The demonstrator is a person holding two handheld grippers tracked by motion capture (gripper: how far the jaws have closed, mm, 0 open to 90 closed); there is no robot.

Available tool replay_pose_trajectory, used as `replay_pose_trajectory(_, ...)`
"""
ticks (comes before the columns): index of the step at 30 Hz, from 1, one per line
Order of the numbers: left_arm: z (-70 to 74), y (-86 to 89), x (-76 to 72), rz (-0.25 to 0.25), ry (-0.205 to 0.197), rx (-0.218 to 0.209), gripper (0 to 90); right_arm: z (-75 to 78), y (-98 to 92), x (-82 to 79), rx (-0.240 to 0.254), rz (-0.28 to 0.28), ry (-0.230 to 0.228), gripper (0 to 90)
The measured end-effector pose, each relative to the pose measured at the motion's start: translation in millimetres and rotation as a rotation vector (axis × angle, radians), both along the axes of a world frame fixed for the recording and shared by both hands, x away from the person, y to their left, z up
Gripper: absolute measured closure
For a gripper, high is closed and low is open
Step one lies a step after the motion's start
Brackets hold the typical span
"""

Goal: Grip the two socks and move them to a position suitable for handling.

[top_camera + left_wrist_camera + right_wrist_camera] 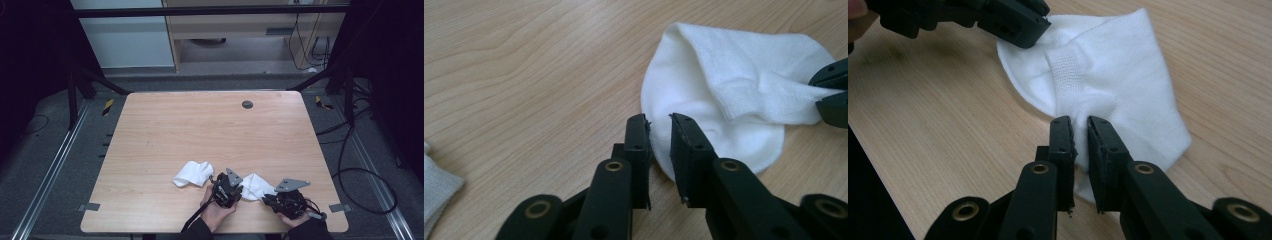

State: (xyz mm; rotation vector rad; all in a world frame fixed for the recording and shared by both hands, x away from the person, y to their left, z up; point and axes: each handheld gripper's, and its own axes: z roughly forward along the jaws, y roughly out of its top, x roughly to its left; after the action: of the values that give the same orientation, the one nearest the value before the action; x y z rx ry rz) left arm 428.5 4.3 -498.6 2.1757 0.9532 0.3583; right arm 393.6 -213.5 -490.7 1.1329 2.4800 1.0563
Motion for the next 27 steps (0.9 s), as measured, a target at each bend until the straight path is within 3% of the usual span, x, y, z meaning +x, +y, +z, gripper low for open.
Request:
replay_pose_trajectory(8, 0.4, -0.2, 0.3, -0.018, 0.008, 0.003, 87.2, 9.1, -4.9, 1.4, 0.089, -0.042, -0.054, 83.6)
replay_pose_trajectory(9, 0.4, -0.2, 0.3, -0.02, 0.008, 0.003, 87.6, 11.2, -6.8, 3.7, 0.11, -0.065, -0.076, 83.6)
replay_pose_trajectory(15, 0.9, -1.3, 0.6, -0.028, 0.006, 0.011, 88.2, 13.8, -11.3, 14.9, 0.158, -0.15, -0.103, 83.6)
replay_pose_trajectory(24, 0.9, -1.9, 0.6, -0.037, -0.002, 0.019, 88.3, 12.8, -17.0, 33.0, 0.157, -0.237, -0.117, 83.4)
replay_pose_trajectory(27, 1.0, -3.0, 0.1, -0.039, -0.006, 0.025, 88.4, 11.0, -25.0, 41.3, 0.182, -0.292, -0.105, 82.8)
